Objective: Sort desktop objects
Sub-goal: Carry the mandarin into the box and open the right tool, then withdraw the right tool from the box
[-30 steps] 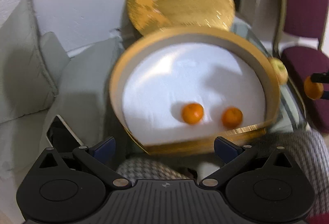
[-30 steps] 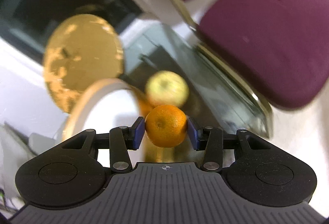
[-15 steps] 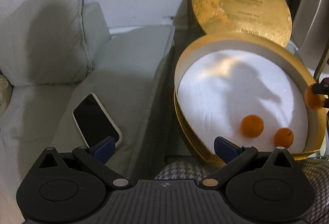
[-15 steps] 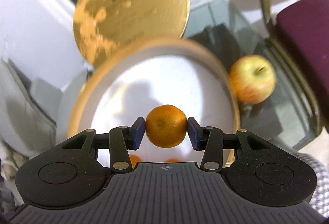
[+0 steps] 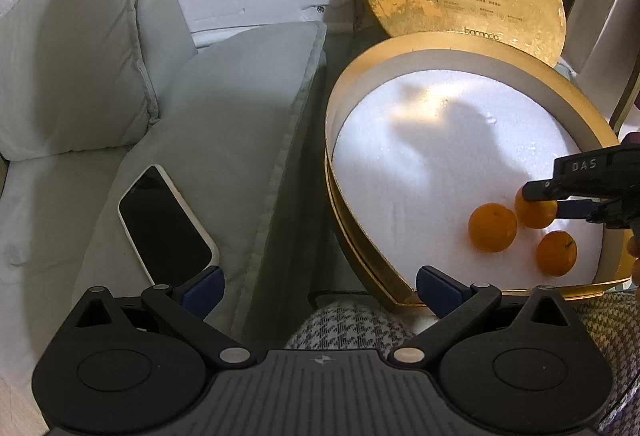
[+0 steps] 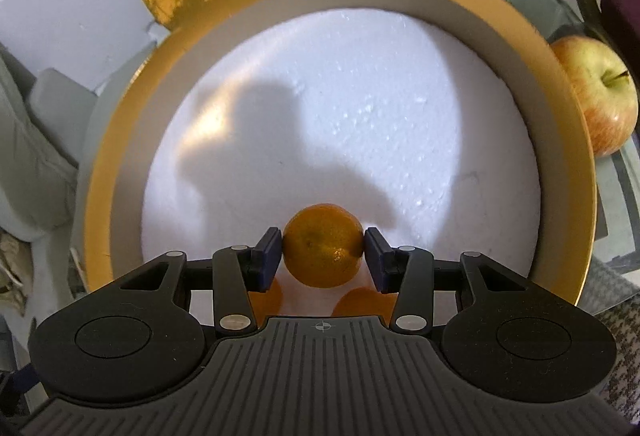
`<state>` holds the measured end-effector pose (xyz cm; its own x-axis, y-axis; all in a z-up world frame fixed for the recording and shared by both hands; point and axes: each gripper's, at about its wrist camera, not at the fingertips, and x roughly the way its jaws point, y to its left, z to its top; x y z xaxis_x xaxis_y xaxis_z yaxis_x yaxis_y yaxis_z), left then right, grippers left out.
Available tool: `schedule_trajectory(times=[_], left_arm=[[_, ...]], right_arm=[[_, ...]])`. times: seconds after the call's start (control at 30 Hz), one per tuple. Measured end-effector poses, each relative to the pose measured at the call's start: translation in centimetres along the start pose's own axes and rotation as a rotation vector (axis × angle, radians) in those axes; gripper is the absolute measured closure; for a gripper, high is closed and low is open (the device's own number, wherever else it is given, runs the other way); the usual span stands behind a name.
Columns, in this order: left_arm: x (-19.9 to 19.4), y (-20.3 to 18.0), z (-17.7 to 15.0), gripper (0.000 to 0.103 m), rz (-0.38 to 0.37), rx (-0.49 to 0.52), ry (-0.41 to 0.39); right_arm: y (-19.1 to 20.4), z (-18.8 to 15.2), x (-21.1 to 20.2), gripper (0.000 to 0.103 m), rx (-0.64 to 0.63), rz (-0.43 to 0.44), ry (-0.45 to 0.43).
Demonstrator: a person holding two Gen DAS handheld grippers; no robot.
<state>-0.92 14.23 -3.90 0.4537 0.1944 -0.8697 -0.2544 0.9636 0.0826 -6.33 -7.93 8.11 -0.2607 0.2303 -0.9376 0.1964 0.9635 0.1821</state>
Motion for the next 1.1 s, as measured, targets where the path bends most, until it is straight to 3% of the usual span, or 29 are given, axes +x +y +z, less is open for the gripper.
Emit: schedule_trajectory(times=[0.27, 0.57, 0.87, 1.1], left_arm=[[-0.5, -0.5, -0.1, 0.001, -0.003, 0.011, -0.003], [-2.6, -1.5, -1.1, 0.001, -0.009, 0.031, -0.035], [-5.1, -3.9, -3.1, 0.001, -0.024, 0.094, -0.058], [-7.4, -5.9, -4.5, 0.001, -0.008, 0.153, -0.09]], right_arm=[[0.2, 0.1, -1.0, 0.047, -0.001, 0.017, 0.001], [-1.1, -1.5, -6.7, 0.038, 0.031, 0.055, -0.068], [-3.5, -6.7, -13.9, 0.032, 0.066, 0.113, -0.112], [-3.0, -11.7, -15.6, 0.031, 0.002, 0.108, -0.104]])
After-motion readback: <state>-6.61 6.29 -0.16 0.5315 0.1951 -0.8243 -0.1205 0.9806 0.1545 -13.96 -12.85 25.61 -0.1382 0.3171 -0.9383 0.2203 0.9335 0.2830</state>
